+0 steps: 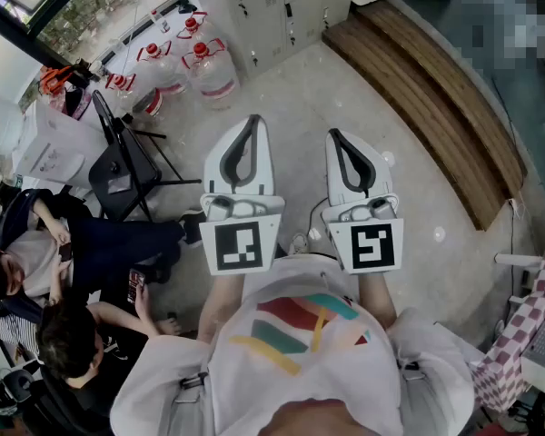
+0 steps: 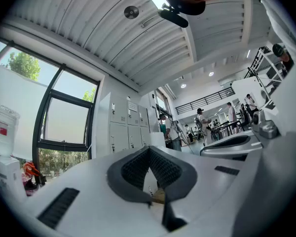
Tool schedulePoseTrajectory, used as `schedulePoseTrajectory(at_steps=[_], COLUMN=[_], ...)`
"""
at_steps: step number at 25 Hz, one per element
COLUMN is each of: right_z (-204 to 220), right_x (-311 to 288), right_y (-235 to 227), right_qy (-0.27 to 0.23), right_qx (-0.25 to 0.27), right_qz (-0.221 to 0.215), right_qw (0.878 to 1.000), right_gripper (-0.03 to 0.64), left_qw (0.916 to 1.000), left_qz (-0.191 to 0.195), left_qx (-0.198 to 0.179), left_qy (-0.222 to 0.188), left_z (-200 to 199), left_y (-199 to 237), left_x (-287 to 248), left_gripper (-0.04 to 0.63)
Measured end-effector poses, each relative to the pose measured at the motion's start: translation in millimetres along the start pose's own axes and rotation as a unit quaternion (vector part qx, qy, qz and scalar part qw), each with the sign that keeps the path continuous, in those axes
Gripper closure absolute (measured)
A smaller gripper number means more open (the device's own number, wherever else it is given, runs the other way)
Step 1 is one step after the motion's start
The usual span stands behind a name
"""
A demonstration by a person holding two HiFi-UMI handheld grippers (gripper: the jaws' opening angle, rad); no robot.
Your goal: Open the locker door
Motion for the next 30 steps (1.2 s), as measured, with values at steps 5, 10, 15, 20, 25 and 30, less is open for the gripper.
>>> schedulePoseTrajectory(at_steps=[5,10,15,20,25,30], right_z=[0,6,2,7,18,41], right_x=[2,-3,-6,-15,-27,-45], right_y=[-6,-2,1,-4,-18,-32], right_qy=[-0.001,-0.006,-0.024,-0.023,-0.015,-0.007], right_qx=[-0.001,-0.031,-0.049,-0.050,-0.039,-0.042], right_qz=[0.000,-0.021,-0.029,-0.027,-0.019,-0.017], right_qw=[1.000,0.999,0.998,0.998,0.999,0.999], right_gripper=[0.612,0.612,0.612,0.612,0.612,0.612], left_qw=[0.9999,0.9996,0.9993,0.9991,0.9991,0.9990], left_qz=[-0.012,-0.022,-0.028,-0.039,-0.042,-0.045], left_qx=[-0.004,-0.012,-0.021,-0.014,-0.007,-0.004], left_qy=[0.003,0.009,0.010,0.005,0.003,0.001], left_z=[0,2,-2,2,18,42], left_y=[3,13,23,36,47,58], left_x=[3,5,8,-1,-22,-47], left_gripper=[0.580,0.580,0.580,0.580,0.580,0.580])
Point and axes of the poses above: the fingertips, and each gripper's own axes: x backward along the fingers, y to its left, z out of its underside, the point moved 2 cm from there along x, backward along the fingers, and after that the axes turned 12 degrees about -y, right-handed, at the moved point
